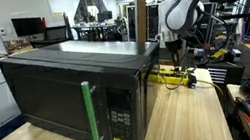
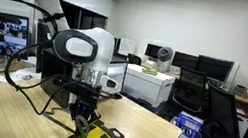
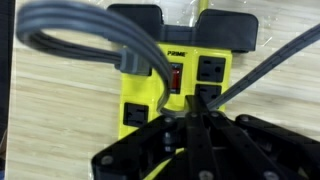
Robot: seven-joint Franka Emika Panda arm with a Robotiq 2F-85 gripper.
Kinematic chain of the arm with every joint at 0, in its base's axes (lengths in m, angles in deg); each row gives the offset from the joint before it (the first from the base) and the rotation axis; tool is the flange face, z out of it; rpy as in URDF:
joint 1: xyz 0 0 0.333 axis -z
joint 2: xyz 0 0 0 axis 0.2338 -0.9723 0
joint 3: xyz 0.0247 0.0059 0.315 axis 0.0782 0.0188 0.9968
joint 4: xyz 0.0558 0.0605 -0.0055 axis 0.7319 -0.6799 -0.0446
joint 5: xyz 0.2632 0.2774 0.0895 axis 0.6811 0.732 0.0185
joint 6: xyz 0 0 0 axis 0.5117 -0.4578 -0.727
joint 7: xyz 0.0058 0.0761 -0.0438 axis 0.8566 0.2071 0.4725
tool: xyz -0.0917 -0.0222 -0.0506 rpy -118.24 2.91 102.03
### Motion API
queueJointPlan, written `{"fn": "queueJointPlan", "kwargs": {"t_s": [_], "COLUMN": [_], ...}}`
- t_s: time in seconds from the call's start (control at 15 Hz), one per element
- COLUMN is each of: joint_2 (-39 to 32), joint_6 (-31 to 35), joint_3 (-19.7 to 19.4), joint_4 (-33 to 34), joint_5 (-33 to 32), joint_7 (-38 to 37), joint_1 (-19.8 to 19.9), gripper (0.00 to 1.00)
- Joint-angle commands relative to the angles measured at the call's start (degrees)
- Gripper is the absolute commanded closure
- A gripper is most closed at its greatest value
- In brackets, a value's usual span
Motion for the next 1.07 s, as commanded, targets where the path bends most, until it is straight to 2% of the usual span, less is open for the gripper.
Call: {"fn": "queueJointPlan", "kwargs": {"t_s": [0.0, 0.4, 1.0], "joint_2": [-2.82, -2.97, -3.49], "joint_6": [-2.31, -7.00, -8.49], "joint_3": [0.81, 0.31, -0.26], "joint_4": [3.18, 4.93, 4.15], "joint_5": [-1.17, -4.98, -10.13], "joint_7": [-0.06, -1.69, -3.17], "joint_1": [-0.10, -0.88, -0.73], "gripper": [1.00, 1.00, 1.00]}}
